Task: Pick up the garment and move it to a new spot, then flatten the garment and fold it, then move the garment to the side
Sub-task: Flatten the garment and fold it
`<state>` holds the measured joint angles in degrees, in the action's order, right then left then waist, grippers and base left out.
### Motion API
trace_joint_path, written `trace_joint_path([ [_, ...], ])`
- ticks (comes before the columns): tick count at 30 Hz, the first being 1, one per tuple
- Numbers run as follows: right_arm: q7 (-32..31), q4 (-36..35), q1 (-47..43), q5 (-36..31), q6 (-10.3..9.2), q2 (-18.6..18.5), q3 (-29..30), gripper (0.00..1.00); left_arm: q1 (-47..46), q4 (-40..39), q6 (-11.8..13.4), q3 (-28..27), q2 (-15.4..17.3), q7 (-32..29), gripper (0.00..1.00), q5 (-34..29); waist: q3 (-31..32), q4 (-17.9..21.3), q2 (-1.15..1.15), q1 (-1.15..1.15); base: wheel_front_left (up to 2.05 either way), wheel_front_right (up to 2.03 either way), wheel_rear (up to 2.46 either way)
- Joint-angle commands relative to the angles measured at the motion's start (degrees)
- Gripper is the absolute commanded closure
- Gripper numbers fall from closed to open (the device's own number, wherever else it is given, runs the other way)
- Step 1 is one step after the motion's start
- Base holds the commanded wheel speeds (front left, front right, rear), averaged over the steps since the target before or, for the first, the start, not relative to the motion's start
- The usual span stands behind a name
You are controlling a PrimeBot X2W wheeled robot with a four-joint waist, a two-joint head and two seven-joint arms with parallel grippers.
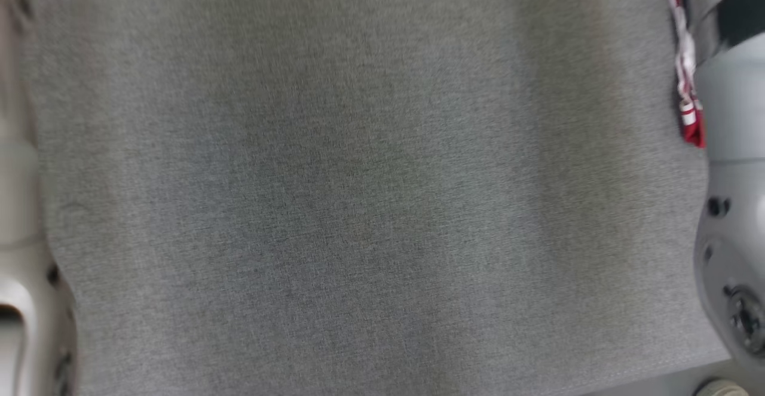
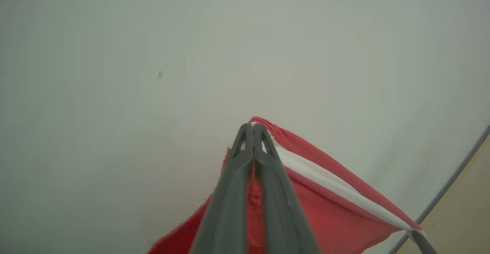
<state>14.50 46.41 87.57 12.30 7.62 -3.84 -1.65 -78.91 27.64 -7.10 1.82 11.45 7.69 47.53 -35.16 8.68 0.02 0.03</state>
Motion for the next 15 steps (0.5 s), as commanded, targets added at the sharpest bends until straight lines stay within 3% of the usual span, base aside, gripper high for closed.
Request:
trace_joint_path([
  [1,0.36,0.93,-2.03,-0.3,-0.27,-0.82,0.0,1.0,2.38,0.73,-0.14,-0.06,0.91,1.46,1.0,0.62,-2.02,-0.43,-0.02,-0.03,0.0,0.0,0.0],
  [8,0.69,2.37,-10.18,2.38,-0.24,-2.8,-8.64,1.0,13.42,-0.06,-0.3,4.59,0.62,5.15,1.0,4.95,1.67,-1.41,-0.02,-0.03,0.0,0.0,0.0],
  [15,0.62,-1.52,-22.39,11.58,-0.23,-5.85,-17.66,1.0,26.92,-2.66,-0.32,8.77,1.32,6.99,1.0,9.57,10.51,-2.26,-0.02,-0.03,0.0,0.0,0.0],
])
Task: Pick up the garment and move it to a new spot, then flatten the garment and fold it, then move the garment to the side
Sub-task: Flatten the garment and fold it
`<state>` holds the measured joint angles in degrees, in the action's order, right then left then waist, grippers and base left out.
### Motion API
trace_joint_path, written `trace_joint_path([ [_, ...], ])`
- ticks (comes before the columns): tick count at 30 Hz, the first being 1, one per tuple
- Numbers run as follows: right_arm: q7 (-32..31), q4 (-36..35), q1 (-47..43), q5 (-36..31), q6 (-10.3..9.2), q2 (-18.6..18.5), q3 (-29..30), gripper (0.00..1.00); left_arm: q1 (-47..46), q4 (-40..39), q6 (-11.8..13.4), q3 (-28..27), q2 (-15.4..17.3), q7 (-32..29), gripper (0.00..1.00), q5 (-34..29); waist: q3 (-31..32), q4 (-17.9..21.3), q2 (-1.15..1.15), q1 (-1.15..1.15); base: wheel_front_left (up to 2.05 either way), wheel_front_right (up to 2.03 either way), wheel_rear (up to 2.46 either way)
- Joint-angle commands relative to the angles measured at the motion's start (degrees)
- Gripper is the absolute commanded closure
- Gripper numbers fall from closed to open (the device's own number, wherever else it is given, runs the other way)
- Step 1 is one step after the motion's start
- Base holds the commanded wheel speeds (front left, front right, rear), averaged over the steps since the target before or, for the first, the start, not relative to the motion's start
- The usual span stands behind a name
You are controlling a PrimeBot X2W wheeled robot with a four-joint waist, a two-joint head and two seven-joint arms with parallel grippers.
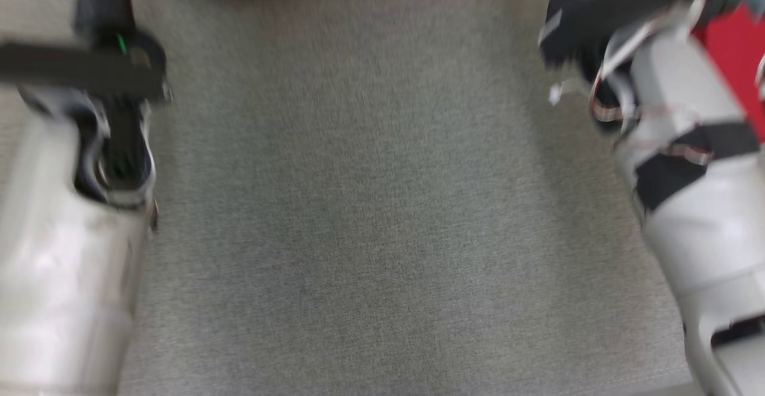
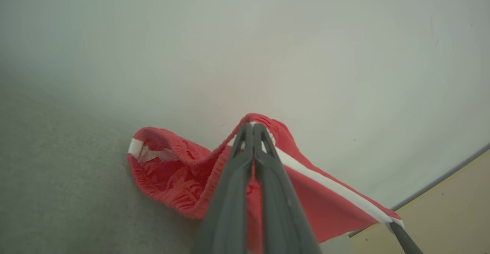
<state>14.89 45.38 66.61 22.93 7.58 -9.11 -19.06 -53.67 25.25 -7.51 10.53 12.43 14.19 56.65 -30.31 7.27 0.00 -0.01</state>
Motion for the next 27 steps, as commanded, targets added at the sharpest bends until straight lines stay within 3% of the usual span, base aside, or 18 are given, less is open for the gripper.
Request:
trace_joint_path([
  [1,0.25,-1.35,-3.4,1.98,-0.18,-1.21,-1.02,1.0,3.73,-0.56,0.08,0.66,0.4,0.6,1.0,0.32,7.14,-1.06,0.0,0.01,0.0,0.0,0.0],
  [9,0.3,-10.83,-18.49,7.82,-0.18,-5.08,-4.08,1.0,17.19,-4.3,0.08,2.75,-1.69,1.0,1.0,1.91,16.11,-2.65,0.0,0.01,0.0,0.0,0.0],
  [14,-2.05,-18.83,-28.78,8.97,-0.18,-8.08,-3.35,1.0,26.21,-7.09,0.07,4.73,-1.29,1.0,1.0,-0.22,20.67,-3.19,0.0,0.01,0.0,0.0,0.0],
  [21,-11.95,-32.89,-44.08,6.49,-0.18,-14.05,-1.66,1.0,37.15,-9.2,0.23,7.74,-0.42,0.95,1.0,-3.0,25.52,-3.44,0.0,0.01,0.0,0.0,0.0],
  [27,-23.19,-44.01,-57.28,6.48,-0.17,-15.37,0.41,1.0,45.83,-10.96,1.51,10.14,-0.52,0.42,1.0,-3.35,28.09,-3.31,0.0,0.01,0.0,0.0,0.0],
])
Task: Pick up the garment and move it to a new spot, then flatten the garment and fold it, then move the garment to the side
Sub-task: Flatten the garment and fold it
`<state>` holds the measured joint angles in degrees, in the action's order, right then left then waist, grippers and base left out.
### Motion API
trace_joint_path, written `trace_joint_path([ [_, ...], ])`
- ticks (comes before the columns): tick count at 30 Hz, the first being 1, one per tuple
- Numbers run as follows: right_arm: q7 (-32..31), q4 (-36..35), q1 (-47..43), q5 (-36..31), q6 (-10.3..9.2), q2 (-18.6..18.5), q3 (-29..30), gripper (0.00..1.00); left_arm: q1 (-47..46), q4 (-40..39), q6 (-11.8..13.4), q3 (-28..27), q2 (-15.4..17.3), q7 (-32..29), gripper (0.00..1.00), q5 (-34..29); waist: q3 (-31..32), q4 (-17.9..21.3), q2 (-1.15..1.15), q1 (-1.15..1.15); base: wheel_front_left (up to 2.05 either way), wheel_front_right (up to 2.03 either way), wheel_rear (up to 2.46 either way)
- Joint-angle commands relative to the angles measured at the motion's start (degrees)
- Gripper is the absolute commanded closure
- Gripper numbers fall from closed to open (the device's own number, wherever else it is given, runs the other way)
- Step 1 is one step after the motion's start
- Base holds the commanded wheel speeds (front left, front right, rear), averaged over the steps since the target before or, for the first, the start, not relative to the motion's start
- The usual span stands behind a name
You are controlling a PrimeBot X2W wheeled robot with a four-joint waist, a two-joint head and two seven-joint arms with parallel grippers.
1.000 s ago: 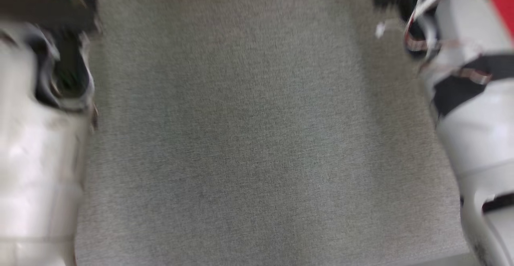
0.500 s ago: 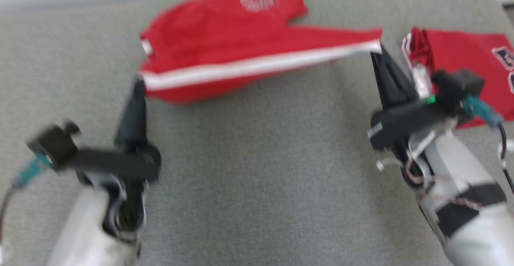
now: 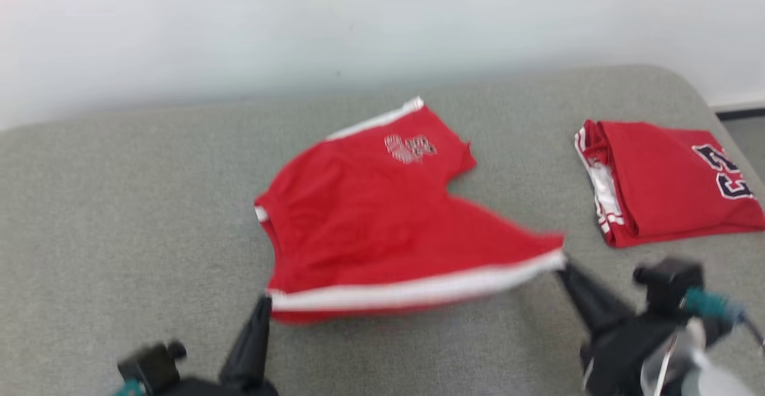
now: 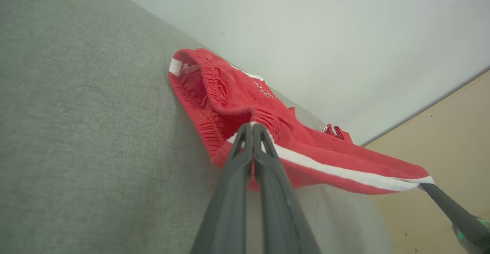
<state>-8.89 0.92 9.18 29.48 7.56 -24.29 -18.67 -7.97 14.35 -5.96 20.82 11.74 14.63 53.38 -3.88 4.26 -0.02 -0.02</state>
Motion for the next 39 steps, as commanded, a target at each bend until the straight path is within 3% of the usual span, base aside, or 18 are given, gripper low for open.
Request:
trace_joint_path([
  [1,-1.31,-1.05,-1.92,0.06,-0.17,-0.16,0.2,1.0,1.54,-0.51,0.23,0.05,0.06,0.0,1.0,0.12,1.88,-0.33,0.02,0.02,0.0,0.0,0.0],
  [9,-14.25,-8.88,-12.78,-3.3,-0.16,-1.39,3.96,1.0,8.63,-2.8,2.27,2.59,0.76,-0.9,1.0,-1.28,2.55,-1.45,0.02,0.02,0.0,0.0,0.0],
  [16,-17.09,-8.79,-7.88,-6.2,-0.17,-1.83,4.56,1.0,5.67,-4.32,3.28,2.98,-0.43,-2.14,1.0,-0.8,0.73,-3.23,0.02,0.02,0.0,0.0,0.0],
  [28,-12.72,9.38,17.37,-7.15,-0.17,-5.75,-2.21,1.0,-11.05,0.4,3.61,4.01,-5.85,-5.01,1.0,-0.65,-5.6,-8.11,0.02,0.02,0.0,0.0,0.0],
  [39,-6.32,27.32,40.16,-9.73,-0.17,-4.35,-7.42,1.0,-26.15,9.15,6.73,3.3,-8.41,-2.36,1.0,-0.29,-15.87,-12.13,0.02,0.02,0.0,0.0,0.0],
])
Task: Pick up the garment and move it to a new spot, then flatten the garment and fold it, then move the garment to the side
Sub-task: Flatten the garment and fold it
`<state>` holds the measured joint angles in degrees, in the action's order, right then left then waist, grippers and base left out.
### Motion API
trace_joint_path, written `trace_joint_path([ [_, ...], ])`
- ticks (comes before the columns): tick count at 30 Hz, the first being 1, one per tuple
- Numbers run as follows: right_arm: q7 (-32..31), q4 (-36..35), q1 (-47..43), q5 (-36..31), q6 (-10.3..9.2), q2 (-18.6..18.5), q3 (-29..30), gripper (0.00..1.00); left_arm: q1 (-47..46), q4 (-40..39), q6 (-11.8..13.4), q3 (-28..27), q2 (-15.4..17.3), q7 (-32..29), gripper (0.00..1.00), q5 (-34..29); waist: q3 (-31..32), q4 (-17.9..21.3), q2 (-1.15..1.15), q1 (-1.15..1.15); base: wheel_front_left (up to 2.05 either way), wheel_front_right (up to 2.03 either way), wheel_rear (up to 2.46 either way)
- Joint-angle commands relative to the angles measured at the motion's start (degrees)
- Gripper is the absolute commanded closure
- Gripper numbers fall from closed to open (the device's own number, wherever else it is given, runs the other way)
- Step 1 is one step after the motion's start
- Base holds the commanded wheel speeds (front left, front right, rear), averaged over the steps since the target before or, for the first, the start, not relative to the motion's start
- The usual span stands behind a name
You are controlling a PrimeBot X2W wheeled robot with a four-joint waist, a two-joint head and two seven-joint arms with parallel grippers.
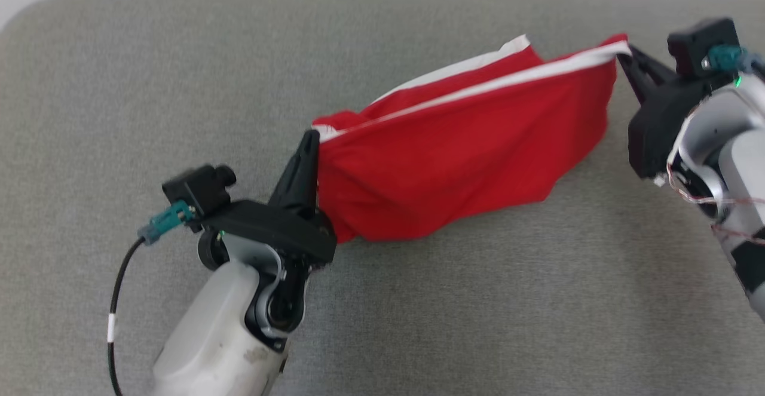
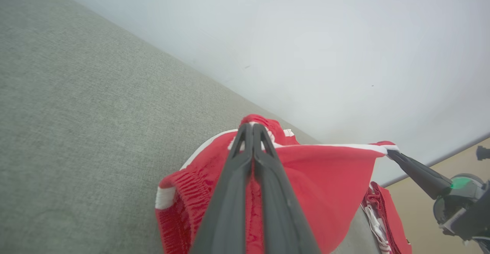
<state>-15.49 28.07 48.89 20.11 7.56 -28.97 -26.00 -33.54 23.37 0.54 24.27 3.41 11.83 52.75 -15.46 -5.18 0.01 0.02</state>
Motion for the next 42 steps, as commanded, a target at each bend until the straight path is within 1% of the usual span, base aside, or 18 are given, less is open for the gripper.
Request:
trace_joint_path([
  [1,0.99,1.78,2.02,-0.72,-0.17,0.66,-0.34,1.0,-1.77,0.89,0.46,-0.22,-0.19,0.75,1.0,0.44,-5.07,-2.98,-0.01,-0.02,0.0,0.0,0.0],
  [2,1.61,3.19,3.49,-1.06,-0.17,1.07,-0.7,1.0,-2.89,1.49,0.73,-0.26,-0.26,1.16,1.0,0.63,-5.84,-3.23,-0.01,-0.02,0.0,0.0,0.0],
  [3,2.94,6.12,5.99,-1.61,-0.17,2.0,-1.23,1.0,-4.73,2.69,1.35,-0.36,-0.35,1.91,1.0,0.88,-7.06,-3.69,-0.01,-0.02,0.0,0.0,0.0],
  [10,7.56,15.07,12.45,-3.69,-0.17,5.0,-3.52,1.0,-8.82,5.55,1.84,1.35,-0.5,3.17,1.0,3.12,-9.22,-4.98,-0.01,-0.02,0.0,0.0,0.0],
  [11,8.16,16.22,13.12,-3.84,-0.17,5.44,-3.55,0.85,-9.19,5.75,1.84,1.7,-0.48,3.3,0.79,3.47,-9.29,-5.08,-0.01,-0.02,0.0,0.0,0.0],
  [12,8.67,17.35,13.67,-4.09,-0.17,5.89,-3.69,0.62,-9.54,5.88,1.93,1.99,-0.49,3.31,0.24,3.79,-9.34,-5.14,-0.01,-0.02,0.0,0.0,0.0],
  [13,9.45,18.35,14.2,-4.22,-0.17,6.28,-3.78,0.0,-9.89,5.75,1.91,2.02,-0.49,3.35,0.0,3.96,-9.35,-5.2,-0.01,-0.02,0.0,0.0,0.0],
  [18,13.08,21.79,15.93,-3.04,-0.17,7.81,-4.99,0.0,-9.28,3.49,1.81,-0.21,-0.49,3.37,0.0,2.25,-8.06,-5.12,-0.01,-0.02,0.0,0.0,0.0],
  [22,13.72,23.92,16.24,0.36,-0.17,8.74,-5.47,0.0,-7.06,0.92,1.28,-3.72,-0.48,3.37,0.0,-2.6,-5.93,-4.71,-0.01,-0.02,0.0,0.0,0.0],
  [27,8.94,26.62,14.33,6.99,-0.17,8.39,-5.27,0.0,-2.38,-3.11,0.15,-7.56,-0.49,3.28,0.0,-12.37,-2.89,-4.8,-0.01,-0.02,0.0,0.0,0.0],
  [28,8.94,26.62,14.33,6.99,-0.17,8.39,-5.27,0.0,-2.38,-3.11,0.15,-7.56,-0.49,3.28,0.0,-12.37,-2.89,-4.8,-0.01,-0.02,0.0,0.0,0.0],
  [32,5.67,28.5,13.31,9.59,-0.17,6.56,-5.4,0.0,1.81,-5.77,-1.41,-9.47,-0.28,3.27,0.0,-21.98,-1.28,-5.6,-0.01,-0.02,0.0,0.0,0.0],
  [35,3.34,29.82,12.69,10.99,-0.17,5.96,-5.45,0.0,5.2,-7.29,-2.8,-11.09,-0.03,3.26,0.0,-27.43,-0.68,-6.39,-0.01,-0.02,0.0,0.0,0.0],
  [39,2.01,31.32,12.05,12.2,-0.17,4.28,-4.72,0.0,9.32,-8.49,-4.46,-13.14,-0.03,3.27,0.0,-31.34,-0.71,-7.75,-0.01,-0.02,0.0,0.0,0.0],
  [42,1.21,32.91,11.61,12.78,-0.17,3.94,-4.13,0.0,11.92,-8.81,-5.35,-14.4,0.23,3.26,0.0,-33.21,-1.0,-8.73,-0.01,-0.02,0.0,0.0,0.0],
])
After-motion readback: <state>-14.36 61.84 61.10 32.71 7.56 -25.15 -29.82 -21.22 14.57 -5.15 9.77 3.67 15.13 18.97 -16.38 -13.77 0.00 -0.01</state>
